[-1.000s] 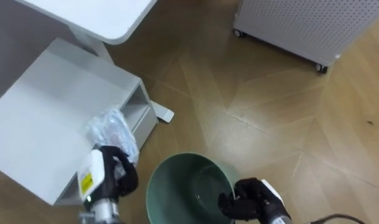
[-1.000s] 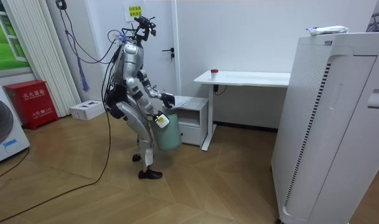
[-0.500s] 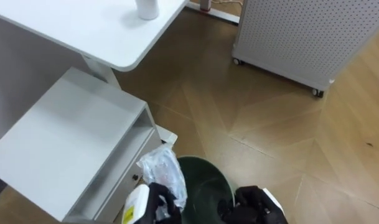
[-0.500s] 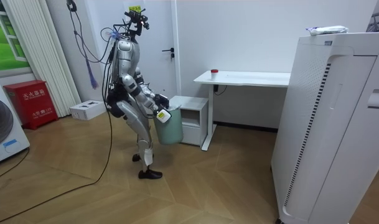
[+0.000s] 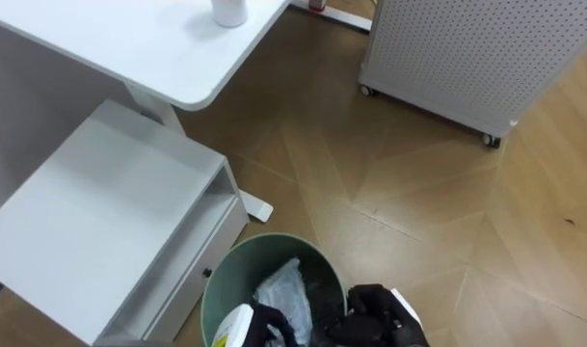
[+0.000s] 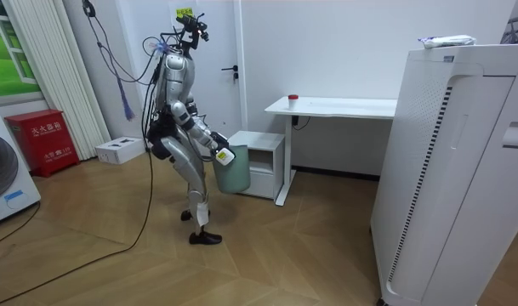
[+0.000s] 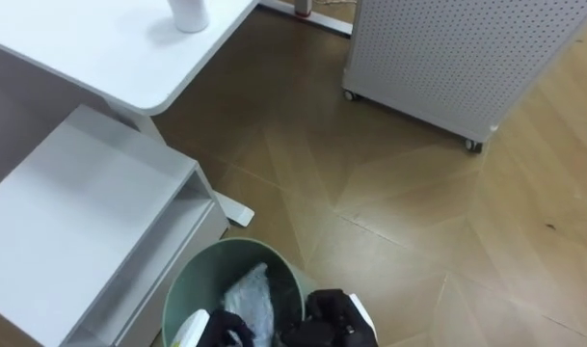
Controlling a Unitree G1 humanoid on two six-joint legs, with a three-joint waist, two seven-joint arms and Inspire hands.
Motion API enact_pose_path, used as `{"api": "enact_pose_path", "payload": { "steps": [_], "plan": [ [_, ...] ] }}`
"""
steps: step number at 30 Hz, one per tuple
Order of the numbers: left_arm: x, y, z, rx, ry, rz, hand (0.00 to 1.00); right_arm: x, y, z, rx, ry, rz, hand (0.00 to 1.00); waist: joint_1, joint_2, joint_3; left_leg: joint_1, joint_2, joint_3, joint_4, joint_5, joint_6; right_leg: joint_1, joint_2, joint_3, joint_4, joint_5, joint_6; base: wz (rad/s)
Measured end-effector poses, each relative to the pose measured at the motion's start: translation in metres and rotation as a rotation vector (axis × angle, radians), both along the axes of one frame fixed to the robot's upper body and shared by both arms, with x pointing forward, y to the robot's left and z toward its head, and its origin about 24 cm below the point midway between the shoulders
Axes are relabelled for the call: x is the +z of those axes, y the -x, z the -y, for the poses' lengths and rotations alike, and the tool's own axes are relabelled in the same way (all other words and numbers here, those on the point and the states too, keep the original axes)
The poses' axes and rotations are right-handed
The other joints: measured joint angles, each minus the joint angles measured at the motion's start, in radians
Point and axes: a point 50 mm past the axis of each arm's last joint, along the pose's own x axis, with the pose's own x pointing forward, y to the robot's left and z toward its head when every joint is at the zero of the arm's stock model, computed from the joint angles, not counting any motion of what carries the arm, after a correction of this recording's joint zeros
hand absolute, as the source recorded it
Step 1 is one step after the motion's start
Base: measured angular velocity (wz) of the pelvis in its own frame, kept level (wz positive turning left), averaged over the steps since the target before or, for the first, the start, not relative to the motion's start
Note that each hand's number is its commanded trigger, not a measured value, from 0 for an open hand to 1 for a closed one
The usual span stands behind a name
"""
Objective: Pick garbage
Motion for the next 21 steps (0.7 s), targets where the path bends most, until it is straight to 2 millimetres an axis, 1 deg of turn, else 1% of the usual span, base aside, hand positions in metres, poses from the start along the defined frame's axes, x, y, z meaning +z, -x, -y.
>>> {"api": "enact_pose_path", "payload": {
  "steps": [5, 7, 9, 12, 15, 21],
  "plan": [
    [-0.001, -0.005, 0.002, -0.033, -0.005, -0.027, 0.00, 0.000, 0.000, -0.001, 0.014, -0.009, -0.001, 1.00, 0.000, 0.001, 0.0023, -0.005, 0.003, 0.004, -0.001, -0.002, 0.000, -0.008, 0.004, 0.006, 0.001, -0.001, 0.001, -0.02],
    [0.000, -0.006, 0.004, -0.033, 0.007, -0.030, 0.00, 0.000, 0.000, -0.001, 0.014, -0.009, -0.001, 1.00, 0.004, 0.002, 0.0065, -0.005, 0.004, 0.006, 0.000, -0.003, -0.001, -0.008, 0.005, 0.007, 0.001, -0.001, 0.001, 0.00],
    [0.001, -0.008, 0.005, -0.035, 0.012, -0.030, 0.00, 0.000, 0.000, -0.001, 0.015, -0.010, -0.001, 1.00, 0.005, 0.003, 0.0160, -0.006, 0.006, 0.009, 0.002, -0.003, -0.001, -0.010, 0.006, 0.007, 0.001, -0.001, 0.000, -0.04],
    [0.001, -0.008, 0.006, -0.046, 0.016, -0.038, 0.00, 0.000, 0.000, -0.001, 0.021, -0.012, -0.002, 1.00, 0.009, 0.005, 0.0184, -0.013, 0.011, 0.020, 0.002, -0.004, 0.000, -0.022, 0.006, 0.008, 0.003, 0.000, -0.003, -0.07],
    [0.001, -0.009, 0.006, -0.047, 0.014, -0.036, 0.00, 0.000, 0.000, -0.002, 0.026, -0.015, -0.002, 1.00, 0.010, 0.005, 0.0185, -0.018, 0.011, 0.022, 0.002, -0.005, -0.001, -0.031, 0.005, 0.009, 0.011, -0.002, -0.006, 0.00],
    [0.002, -0.012, 0.007, -0.048, 0.006, -0.034, 0.00, 0.000, 0.000, -0.002, 0.025, -0.015, -0.002, 1.00, 0.024, 0.005, 0.0184, -0.023, 0.012, 0.024, 0.007, -0.006, -0.003, -0.042, 0.005, 0.011, 0.019, -0.004, -0.008, 0.00]
  ]
}}
